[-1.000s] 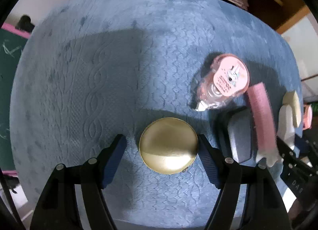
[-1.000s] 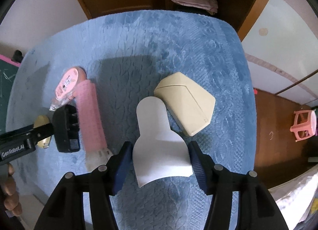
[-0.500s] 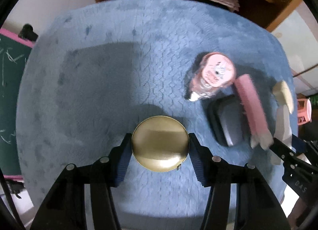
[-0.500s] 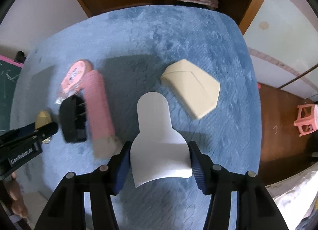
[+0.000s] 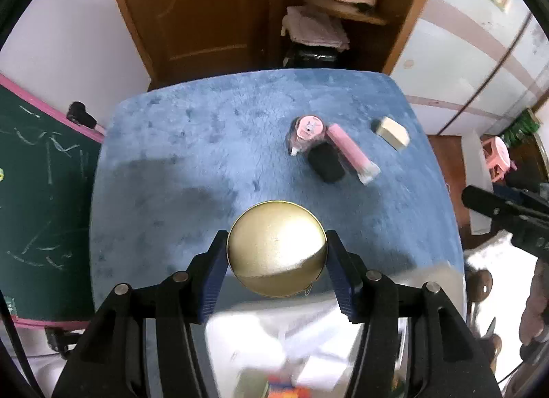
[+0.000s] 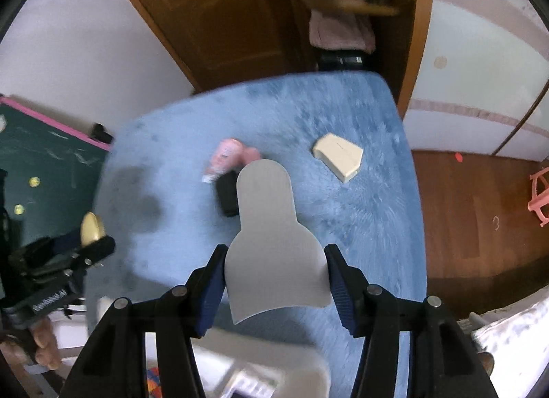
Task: Organize rigid objects
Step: 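Carry the compact and white piece into the tray and release both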
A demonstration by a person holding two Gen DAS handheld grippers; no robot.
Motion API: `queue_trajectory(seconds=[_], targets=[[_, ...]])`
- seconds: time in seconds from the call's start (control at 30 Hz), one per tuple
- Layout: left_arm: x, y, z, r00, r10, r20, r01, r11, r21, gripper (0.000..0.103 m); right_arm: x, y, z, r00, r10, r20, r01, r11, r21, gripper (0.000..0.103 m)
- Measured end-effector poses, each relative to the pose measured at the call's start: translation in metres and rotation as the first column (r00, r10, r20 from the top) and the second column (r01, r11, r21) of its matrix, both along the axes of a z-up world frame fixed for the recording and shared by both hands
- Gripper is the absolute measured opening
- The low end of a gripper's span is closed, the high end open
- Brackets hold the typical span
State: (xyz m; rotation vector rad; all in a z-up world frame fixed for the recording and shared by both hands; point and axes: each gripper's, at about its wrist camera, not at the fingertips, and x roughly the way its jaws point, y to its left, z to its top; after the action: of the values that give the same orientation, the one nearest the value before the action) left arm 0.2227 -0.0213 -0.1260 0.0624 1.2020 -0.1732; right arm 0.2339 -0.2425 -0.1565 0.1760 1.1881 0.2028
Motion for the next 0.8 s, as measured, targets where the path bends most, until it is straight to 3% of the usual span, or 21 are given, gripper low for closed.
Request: queue_trajectory(seconds=[0.13,0.33,0.57,0.8], targets=[[-0.033,0.009,0.015,0.999,-0.031,0.027,0.031,1.000,0.001,0.058,-0.047,0.010,0.037,0.998,-0.001,0.055,0.000,1.000,0.020,0.056],[-0.084,0.009,0.021,0.990,-0.126,0.065,0.125,0.992,0.013,0.058,-0.115,0.030,0.059,0.997,0.006,0.072,-0.005,1.000,-0.009,0.056],[-0.122,-0.007,-0.014,0.972,-0.233,0.013,0.233,0.972,0.011,0.058,-0.170,0.050,0.030,1.000,-0.006,-0.009,0.005,0.996,-0.089,0.056],[-0.144,-0.017,-0.033,0.961,-0.275,0.029,0.274,0.961,0.034,0.059,-0.214,0.061,-0.005,0.995,-0.031,-0.090,0.019,0.991,-0.129,0.056]])
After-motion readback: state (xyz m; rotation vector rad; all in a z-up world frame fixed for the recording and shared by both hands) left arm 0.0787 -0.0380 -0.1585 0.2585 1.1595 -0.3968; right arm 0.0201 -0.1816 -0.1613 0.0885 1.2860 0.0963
